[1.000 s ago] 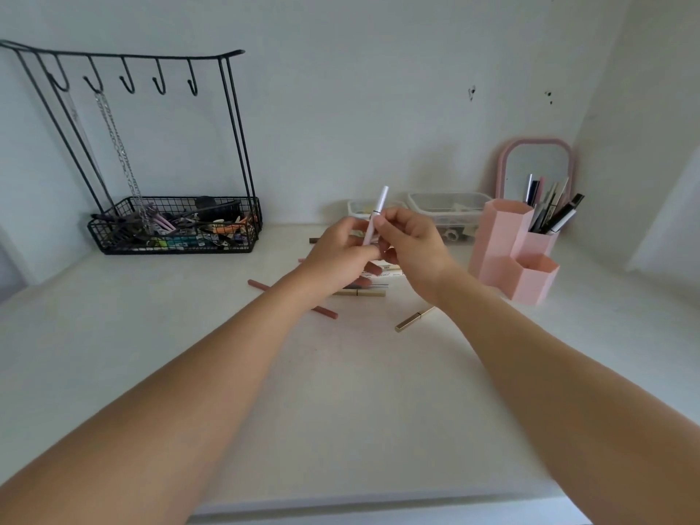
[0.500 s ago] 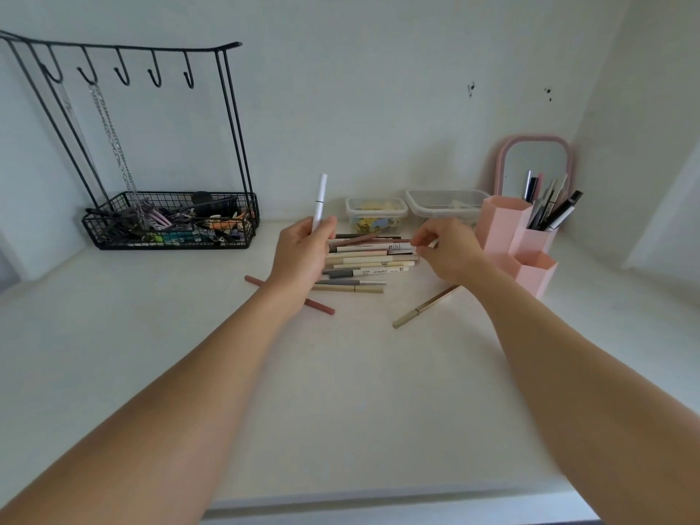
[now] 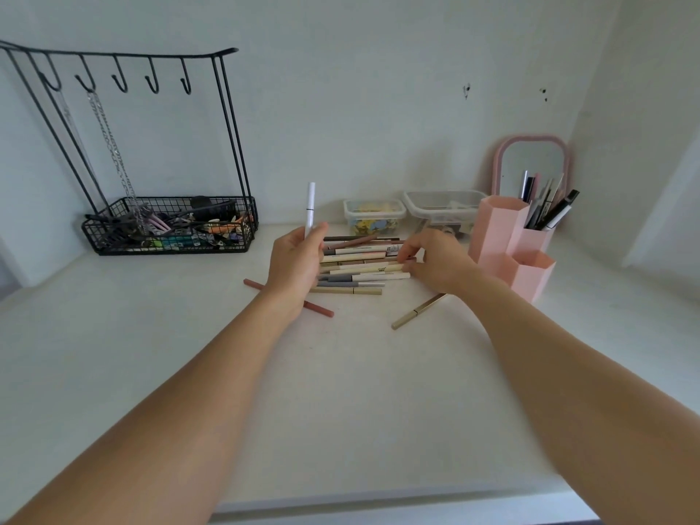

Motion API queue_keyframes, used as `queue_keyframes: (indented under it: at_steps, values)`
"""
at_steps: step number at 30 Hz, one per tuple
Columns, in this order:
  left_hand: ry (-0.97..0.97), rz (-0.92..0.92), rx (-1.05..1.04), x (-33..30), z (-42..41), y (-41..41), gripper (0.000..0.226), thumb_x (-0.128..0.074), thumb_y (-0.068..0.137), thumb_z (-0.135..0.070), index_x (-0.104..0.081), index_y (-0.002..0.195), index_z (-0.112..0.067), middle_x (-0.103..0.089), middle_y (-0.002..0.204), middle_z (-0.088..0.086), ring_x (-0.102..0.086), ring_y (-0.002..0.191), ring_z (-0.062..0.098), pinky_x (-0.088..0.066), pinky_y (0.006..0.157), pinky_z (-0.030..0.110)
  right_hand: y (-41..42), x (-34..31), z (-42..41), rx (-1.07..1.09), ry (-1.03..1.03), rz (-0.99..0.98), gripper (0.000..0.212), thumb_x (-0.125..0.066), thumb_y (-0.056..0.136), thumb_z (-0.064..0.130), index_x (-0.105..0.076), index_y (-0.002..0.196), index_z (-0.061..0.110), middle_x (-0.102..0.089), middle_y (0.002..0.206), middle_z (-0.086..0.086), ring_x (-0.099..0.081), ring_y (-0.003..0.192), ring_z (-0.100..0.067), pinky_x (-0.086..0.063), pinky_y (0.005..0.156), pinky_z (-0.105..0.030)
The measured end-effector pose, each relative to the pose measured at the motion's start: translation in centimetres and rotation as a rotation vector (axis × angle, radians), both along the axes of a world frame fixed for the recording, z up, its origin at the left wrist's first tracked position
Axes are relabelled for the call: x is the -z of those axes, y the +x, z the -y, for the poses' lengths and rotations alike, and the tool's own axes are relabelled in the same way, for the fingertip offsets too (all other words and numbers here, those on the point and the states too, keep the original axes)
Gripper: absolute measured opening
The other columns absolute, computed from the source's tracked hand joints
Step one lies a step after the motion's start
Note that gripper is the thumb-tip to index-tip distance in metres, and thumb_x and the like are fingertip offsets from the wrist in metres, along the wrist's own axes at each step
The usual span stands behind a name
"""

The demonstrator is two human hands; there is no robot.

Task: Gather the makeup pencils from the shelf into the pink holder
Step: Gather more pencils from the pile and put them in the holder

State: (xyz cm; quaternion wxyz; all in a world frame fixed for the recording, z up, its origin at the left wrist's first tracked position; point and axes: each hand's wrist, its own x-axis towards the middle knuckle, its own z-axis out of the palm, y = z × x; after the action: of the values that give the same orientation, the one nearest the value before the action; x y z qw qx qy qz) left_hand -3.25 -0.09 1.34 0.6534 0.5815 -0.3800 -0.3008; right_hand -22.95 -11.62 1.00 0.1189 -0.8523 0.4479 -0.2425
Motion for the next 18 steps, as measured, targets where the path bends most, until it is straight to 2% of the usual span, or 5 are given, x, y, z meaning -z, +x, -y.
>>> queue_keyframes:
  at_steps: [5, 10, 13, 16, 18]
  values:
    - [0.003, 0.009, 0.0, 0.1, 0.0, -0.1, 0.036, -0.06, 0.1, -0.034, -0.047, 0.07, -0.018, -0.033, 0.052, -0.007, -0.025, 0.041, 0.008, -0.022, 0.039, 0.019, -0.2, -0.3, -0.1, -0.018, -0.03, -0.038, 0.011, -0.077, 0.082, 0.014, -0.076, 0.092, 0.019, -0.063, 0.094, 0.005, -0.054, 0.083, -0.011, -0.037, 0.074, -0.021]
    - [0.0, 0.017, -0.015, 0.1, -0.1, -0.2, 0.037, -0.058, 0.1, -0.034, -0.047, 0.068, -0.019, -0.034, 0.052, -0.007, -0.026, 0.041, 0.008, -0.023, 0.039, 0.02, -0.2, -0.3, 0.2, -0.035, 0.008, -0.101, 0.009, -0.074, 0.085, 0.013, -0.075, 0.093, 0.017, -0.07, 0.096, -0.002, -0.063, 0.09, -0.018, -0.046, 0.081, -0.025]
    - [-0.013, 0.004, -0.015, 0.1, -0.1, -0.3, 0.038, -0.054, 0.102, -0.033, -0.044, 0.068, -0.019, -0.034, 0.05, -0.008, -0.025, 0.043, 0.009, -0.022, 0.039, 0.02, -0.5, -0.4, 0.2, -0.053, 0.01, -0.137, 0.008, -0.071, 0.088, 0.014, -0.074, 0.095, 0.015, -0.07, 0.098, -0.003, -0.06, 0.089, -0.016, -0.042, 0.079, -0.024]
    - [-0.058, -0.046, -0.009, -0.1, -0.1, -0.5, 0.039, -0.048, 0.105, -0.032, -0.042, 0.07, -0.017, -0.037, 0.052, -0.005, -0.033, 0.046, 0.013, -0.028, 0.039, 0.021, -0.8, -1.3, -0.2, -0.076, 0.057, -0.008, 0.006, -0.068, 0.09, 0.017, -0.072, 0.094, 0.014, -0.064, 0.083, 0.004, -0.054, 0.075, -0.01, -0.037, 0.069, -0.019]
    - [-0.108, -0.078, 0.013, -0.2, -0.2, -0.6, 0.041, -0.043, 0.108, -0.032, -0.053, 0.073, -0.013, -0.051, 0.057, 0.002, -0.052, 0.052, 0.019, -0.045, 0.044, 0.025, -0.7, -1.8, -0.9, -0.099, 0.166, 0.168, 0.006, -0.068, 0.091, 0.019, -0.072, 0.093, 0.016, -0.058, 0.072, 0.007, -0.048, 0.064, -0.008, -0.036, 0.06, -0.018]
